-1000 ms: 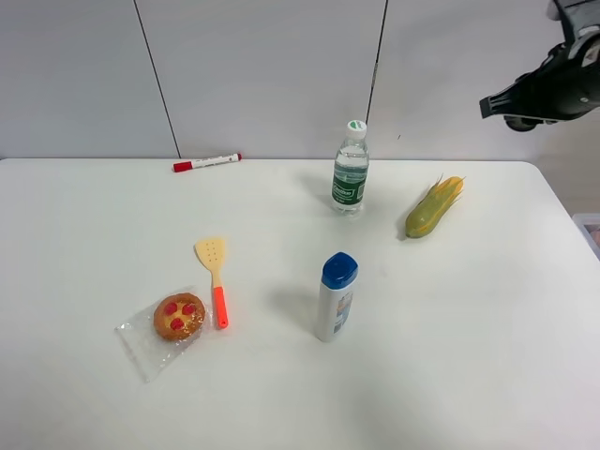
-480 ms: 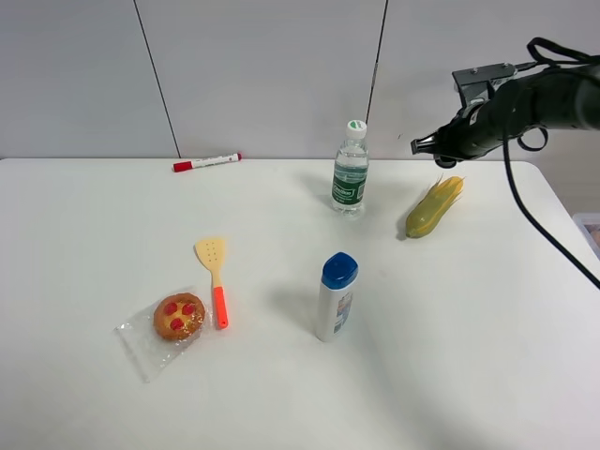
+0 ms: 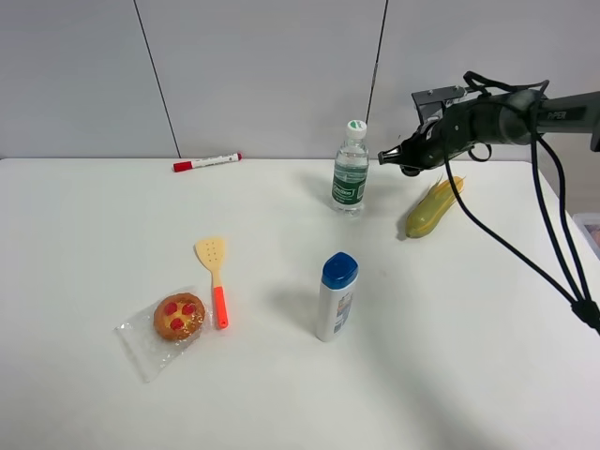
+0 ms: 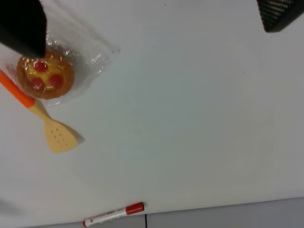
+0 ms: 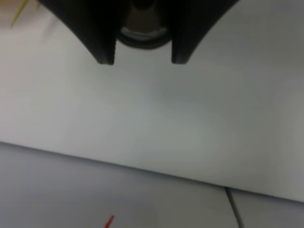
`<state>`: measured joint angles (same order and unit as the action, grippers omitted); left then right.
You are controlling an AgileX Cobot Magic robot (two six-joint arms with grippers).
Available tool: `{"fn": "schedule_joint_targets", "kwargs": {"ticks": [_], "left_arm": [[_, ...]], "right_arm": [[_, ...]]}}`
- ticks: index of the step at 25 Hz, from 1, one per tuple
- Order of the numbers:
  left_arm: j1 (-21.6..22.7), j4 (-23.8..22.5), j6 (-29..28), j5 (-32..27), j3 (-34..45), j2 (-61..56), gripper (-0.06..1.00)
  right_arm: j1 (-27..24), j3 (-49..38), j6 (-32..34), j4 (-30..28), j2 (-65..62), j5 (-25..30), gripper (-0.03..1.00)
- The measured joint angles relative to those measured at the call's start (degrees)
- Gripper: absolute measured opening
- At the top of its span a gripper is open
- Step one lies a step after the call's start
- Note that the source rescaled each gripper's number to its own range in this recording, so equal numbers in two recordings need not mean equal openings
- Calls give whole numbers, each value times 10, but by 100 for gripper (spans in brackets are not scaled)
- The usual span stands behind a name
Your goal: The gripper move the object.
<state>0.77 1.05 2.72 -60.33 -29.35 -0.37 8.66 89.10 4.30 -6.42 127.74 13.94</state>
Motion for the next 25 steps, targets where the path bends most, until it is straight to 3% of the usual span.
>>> {"fn": "schedule_joint_targets", "kwargs": {"ticks": [10, 25], "left_arm": [[0, 0, 0, 0, 0, 0, 100], [0, 0, 0, 0, 0, 0, 100]], "right_arm": [[0, 4, 1, 33, 20, -18, 0], [-23, 4, 0, -22, 31, -54, 0]]}}
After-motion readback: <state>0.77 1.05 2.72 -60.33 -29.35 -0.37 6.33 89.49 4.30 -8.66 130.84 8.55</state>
